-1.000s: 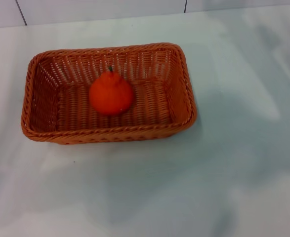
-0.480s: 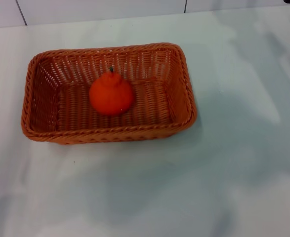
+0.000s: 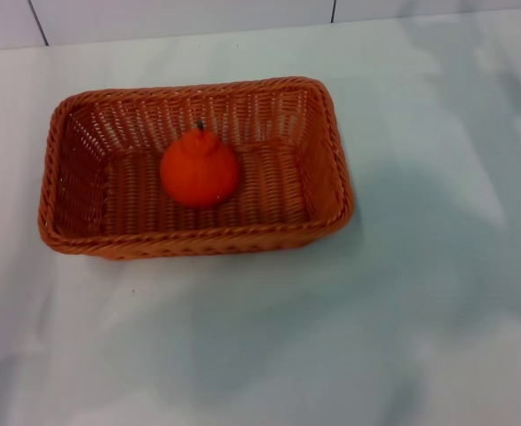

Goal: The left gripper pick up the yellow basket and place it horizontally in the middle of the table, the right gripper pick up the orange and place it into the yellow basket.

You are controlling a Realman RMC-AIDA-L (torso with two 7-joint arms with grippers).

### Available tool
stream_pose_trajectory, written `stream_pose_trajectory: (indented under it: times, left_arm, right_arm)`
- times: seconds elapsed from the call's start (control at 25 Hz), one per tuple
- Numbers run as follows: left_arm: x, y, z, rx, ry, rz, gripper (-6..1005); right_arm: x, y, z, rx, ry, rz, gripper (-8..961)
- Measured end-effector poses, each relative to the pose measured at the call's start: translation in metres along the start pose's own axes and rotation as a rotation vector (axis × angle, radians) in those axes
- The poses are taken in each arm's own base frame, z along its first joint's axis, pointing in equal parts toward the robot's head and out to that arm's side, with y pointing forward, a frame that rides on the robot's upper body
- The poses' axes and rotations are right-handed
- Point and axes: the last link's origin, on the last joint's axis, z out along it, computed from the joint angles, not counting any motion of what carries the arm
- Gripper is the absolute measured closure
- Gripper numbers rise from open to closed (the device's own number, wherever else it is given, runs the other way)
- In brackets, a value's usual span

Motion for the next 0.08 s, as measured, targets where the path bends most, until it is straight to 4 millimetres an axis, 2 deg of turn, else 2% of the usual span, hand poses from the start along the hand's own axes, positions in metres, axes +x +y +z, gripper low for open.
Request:
stream_pose_trajectory:
  times: [0.08]
  left_arm:
    - [-0.0008, -0.001, -0.0001, 0.003, -0.007, 0.001, 293]
  right_arm:
    - [-0.0009, -0.0002, 0.0013, 0.0, -0.009, -0.002, 85]
